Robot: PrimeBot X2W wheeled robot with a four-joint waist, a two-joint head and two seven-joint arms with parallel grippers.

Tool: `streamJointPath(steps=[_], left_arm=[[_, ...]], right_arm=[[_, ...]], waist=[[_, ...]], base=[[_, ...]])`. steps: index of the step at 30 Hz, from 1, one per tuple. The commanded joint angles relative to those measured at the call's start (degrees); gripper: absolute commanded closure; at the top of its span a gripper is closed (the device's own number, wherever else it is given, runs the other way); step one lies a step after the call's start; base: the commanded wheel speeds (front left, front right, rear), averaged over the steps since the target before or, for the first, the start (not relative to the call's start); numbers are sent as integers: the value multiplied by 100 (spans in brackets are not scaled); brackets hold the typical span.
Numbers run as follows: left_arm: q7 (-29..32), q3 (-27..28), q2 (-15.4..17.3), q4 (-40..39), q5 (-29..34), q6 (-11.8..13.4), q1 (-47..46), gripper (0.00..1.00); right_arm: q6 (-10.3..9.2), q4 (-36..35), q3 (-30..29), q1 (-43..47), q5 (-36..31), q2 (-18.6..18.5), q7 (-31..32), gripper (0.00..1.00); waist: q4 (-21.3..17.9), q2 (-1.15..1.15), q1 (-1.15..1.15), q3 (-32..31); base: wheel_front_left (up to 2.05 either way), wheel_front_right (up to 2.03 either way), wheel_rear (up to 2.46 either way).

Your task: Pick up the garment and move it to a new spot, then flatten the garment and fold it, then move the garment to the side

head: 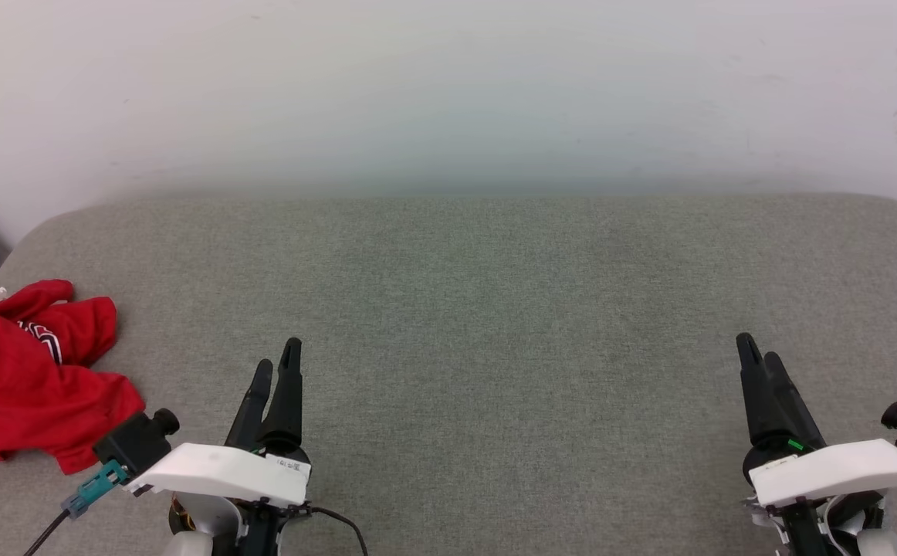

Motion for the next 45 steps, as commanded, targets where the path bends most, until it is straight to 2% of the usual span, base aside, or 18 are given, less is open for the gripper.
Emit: streamJointPath(steps=[1,10,23,45], left_arm=[[-71,-48,16,-36,323,0,-98,0],[-226,-132,59,62,1359,0,-142,0],[-426,-127,68,117,2422,9,-189,0],[-706,-254,69,439,3580,4,-293,0]], right_arm=[[0,-81,29,-27,-312,-27,25,0],[0,-118,-6,0,-1261,-8,142,0],[0,-262,-303,88,-2488,84,180,0],[0,-521,-270,214,-3611,91,126,0]], waist=[[10,0,0,-4],[26,0,0,-14],[47,0,0,-21],[76,0,0,-19]], base=[[0,0,0],[0,0,0],[0,0,0],[0,0,0]])
